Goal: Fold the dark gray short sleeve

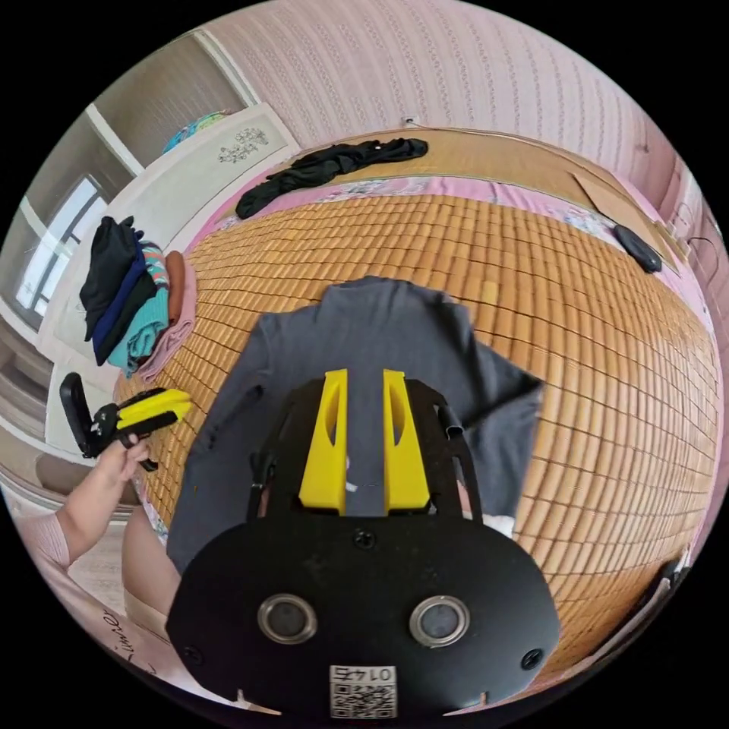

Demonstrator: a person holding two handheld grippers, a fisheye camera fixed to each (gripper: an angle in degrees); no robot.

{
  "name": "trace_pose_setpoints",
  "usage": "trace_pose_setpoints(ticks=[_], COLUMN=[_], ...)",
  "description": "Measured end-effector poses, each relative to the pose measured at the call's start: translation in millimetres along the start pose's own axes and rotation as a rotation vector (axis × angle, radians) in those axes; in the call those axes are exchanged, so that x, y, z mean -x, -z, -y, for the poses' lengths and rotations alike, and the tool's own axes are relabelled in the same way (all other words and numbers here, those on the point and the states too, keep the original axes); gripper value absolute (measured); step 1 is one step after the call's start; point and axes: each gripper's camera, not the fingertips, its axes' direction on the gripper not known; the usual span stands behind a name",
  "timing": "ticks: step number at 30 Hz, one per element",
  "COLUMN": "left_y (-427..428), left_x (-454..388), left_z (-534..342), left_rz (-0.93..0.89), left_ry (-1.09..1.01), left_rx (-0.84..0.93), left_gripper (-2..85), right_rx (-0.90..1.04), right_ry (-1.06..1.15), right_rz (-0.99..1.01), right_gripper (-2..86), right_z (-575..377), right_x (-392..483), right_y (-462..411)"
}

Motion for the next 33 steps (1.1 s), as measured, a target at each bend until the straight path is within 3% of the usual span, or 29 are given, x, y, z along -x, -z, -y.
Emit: trace_pose_setpoints(ticks=[5,10,12,17,25,33], left_y=[-28.5,-57.7,-81.9,-83.1,-42.1,64.0], left_x=[35.4,32.4,29.2,18.0,22.6,-13.7], left_z=[49.9,82.7,94.6,109.0,129.9,19.6], left_rz=[-0.013,-0.006,0.033,0.073,0.102,-0.114], left_ry=[0.132,0.1,0.1,0.056,0.062,-0.132], left_rx=[-0.02,0.008,0.156,0.15,-0.038,-0.13], left_gripper=[5.5,7.8,5.7,-0.5,-1.0,-1.0], right_rx=[0.061,0.148,0.133,0.085,-0.062,-0.123], right_ry=[-0.126,-0.168,-0.157,-0.144,-0.198,-0.05], right_rz=[-0.264,-0.156,-0.215,-0.17,-0.089,0.156], right_gripper=[7.2,9.7,5.7,0.6,0.0,0.3], right_z=[-7.1,-6.3,-8.0,-7.9,-14.4,-152.6], right_x=[-72.9,-98.1,-98.5,-107.9,-125.5,-92.4], right_y=[24.0,9.5,11.7,34.1,104.7,200.0])
